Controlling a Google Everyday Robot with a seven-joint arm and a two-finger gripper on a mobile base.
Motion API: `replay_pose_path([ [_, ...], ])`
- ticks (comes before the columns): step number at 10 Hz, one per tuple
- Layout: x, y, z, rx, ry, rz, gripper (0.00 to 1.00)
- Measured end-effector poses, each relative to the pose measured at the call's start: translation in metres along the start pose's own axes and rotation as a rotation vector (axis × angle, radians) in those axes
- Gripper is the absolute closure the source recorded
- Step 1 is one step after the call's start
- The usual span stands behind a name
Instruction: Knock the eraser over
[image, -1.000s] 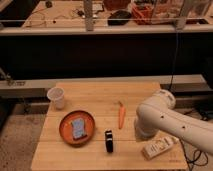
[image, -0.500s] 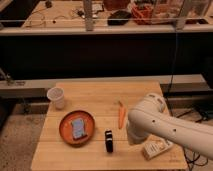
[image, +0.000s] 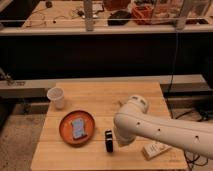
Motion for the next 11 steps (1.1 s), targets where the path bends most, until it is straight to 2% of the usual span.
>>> replay_pose_path([
  [2, -0.024, -0.009, 0.006, -0.001, -0.01, -0.04, 0.99],
  [5, -0.037, -0.016, 0.011, -0.005, -0.016, -0.082, 0.99],
  [7, -0.057, -0.025, 0.013, -0.004, -0.028, -0.112, 0.99],
  [10, -0.068, -0.028, 0.017, -0.004, -0.033, -0.15, 0.99],
  [11, -0.08, -0.028, 0.02, -0.001, -0.04, -0.164, 0.99],
])
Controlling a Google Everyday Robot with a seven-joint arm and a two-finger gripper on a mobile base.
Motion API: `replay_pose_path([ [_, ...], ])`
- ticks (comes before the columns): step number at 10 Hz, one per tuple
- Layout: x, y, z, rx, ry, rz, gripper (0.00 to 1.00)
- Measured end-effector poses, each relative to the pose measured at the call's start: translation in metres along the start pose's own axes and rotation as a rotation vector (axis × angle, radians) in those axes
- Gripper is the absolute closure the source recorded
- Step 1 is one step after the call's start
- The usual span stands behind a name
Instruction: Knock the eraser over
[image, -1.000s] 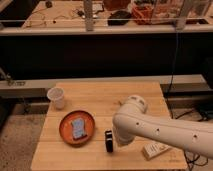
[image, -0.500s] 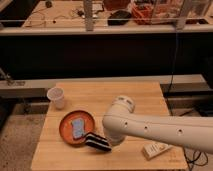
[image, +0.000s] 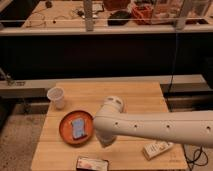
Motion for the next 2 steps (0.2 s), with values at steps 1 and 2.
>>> replay_pose_path([
  [1, -0.0066, 0.0009, 0.0023, 0.003, 0.0, -0.009, 0.99],
  [2, -0.011, 0.0013, 0.003, 0.005, -0.002, -0.013, 0.99],
])
